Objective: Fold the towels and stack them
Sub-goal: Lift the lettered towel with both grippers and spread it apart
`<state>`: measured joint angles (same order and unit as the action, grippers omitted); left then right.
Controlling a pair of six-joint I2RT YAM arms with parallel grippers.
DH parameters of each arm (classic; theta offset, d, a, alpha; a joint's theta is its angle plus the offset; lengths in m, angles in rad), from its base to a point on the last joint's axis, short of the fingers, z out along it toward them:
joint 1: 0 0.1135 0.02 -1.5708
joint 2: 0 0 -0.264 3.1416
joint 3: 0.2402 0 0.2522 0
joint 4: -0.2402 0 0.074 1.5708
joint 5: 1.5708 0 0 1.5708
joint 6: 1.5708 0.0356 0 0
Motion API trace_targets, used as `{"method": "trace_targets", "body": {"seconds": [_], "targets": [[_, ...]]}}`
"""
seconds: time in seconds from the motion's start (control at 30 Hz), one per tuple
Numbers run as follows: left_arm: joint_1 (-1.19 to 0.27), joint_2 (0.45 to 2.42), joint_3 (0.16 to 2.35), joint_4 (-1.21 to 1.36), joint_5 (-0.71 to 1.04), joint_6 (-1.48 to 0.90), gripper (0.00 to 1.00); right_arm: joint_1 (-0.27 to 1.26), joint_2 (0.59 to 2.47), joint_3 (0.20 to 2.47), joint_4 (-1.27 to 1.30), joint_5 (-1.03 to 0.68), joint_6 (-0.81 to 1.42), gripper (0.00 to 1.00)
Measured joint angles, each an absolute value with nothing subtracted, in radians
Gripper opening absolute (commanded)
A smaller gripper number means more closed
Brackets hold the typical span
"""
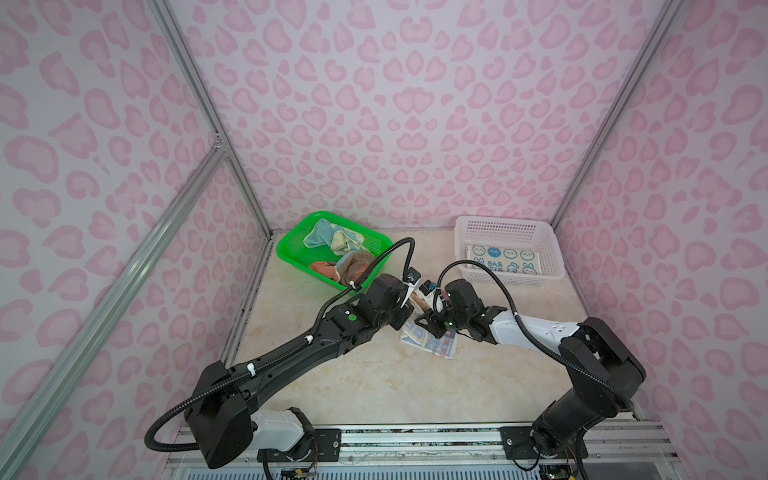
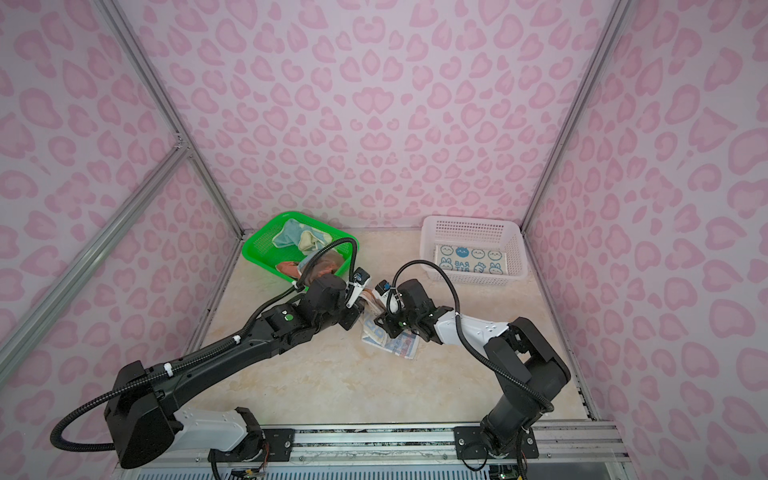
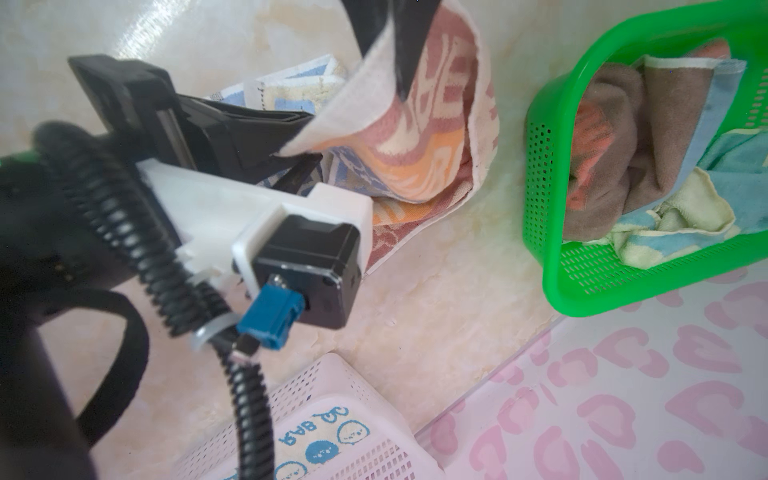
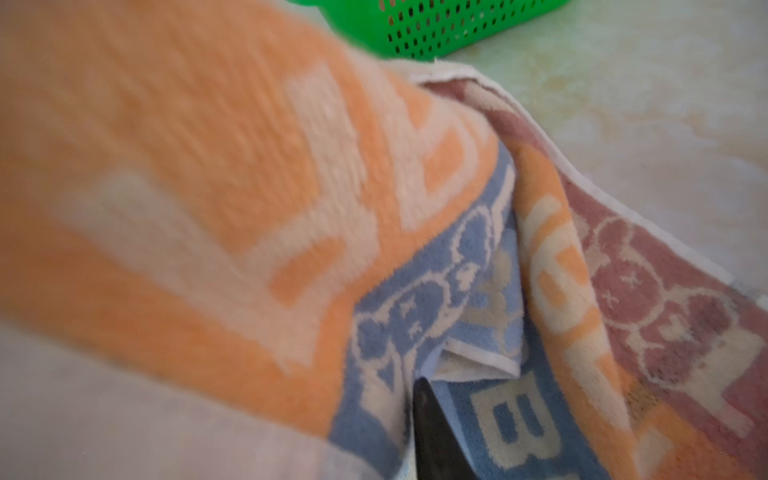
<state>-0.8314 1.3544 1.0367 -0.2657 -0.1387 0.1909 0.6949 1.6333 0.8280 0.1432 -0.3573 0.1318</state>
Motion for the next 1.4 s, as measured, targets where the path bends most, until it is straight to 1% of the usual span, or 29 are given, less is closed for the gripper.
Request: {"method": "trace_targets", "body": {"seconds": [0.3,0.53,0.67,0.73,0.77,0.83,0.87,0.9,1.07,1.23,1.4], "targets": [[-0.826,1.384,1.044,-0.264,-0.186,0.178,0.02,0.702,1.687,0.673,0.339,-0.296,0.274,0.24],[-0.815,1.394,1.051,-0.263,-0.205,0.177,0.02,0.702,1.710,0.638,0.426,-0.305,0.319,0.24],[-0.810,1.396,1.051,-0.263,-0.213,0.177,0.02,0.702,1.712,0.636,0.434,-0.315,0.329,0.24],[-0.806,1.396,1.051,-0.263,-0.218,0.177,0.02,0.702,1.712,0.636,0.434,-0.319,0.329,0.21],[-0.804,1.396,1.051,-0.263,-0.220,0.177,0.02,0.702,1.712,0.636,0.433,-0.320,0.329,0.17],[-0.799,1.396,1.051,-0.263,-0.220,0.177,0.02,0.702,1.708,0.636,0.432,-0.323,0.331,0.05],[-0.798,1.396,1.051,-0.263,-0.220,0.177,0.02,0.702,1.703,0.636,0.431,-0.325,0.332,0.01],[-0.795,1.396,1.051,-0.263,-0.221,0.176,0.02,0.702,1.696,0.638,0.425,-0.325,0.339,0.00],[-0.791,1.396,1.061,-0.264,-0.247,0.158,0.02,0.695,1.633,0.671,0.358,-0.316,0.322,0.00],[-0.790,1.394,1.118,-0.271,-0.277,0.120,0.02,0.677,1.507,0.783,0.189,-0.211,0.253,0.00],[-0.790,1.394,1.225,-0.327,-0.300,0.088,0.02,0.653,1.398,0.989,-0.050,-0.072,0.132,0.00]]}}
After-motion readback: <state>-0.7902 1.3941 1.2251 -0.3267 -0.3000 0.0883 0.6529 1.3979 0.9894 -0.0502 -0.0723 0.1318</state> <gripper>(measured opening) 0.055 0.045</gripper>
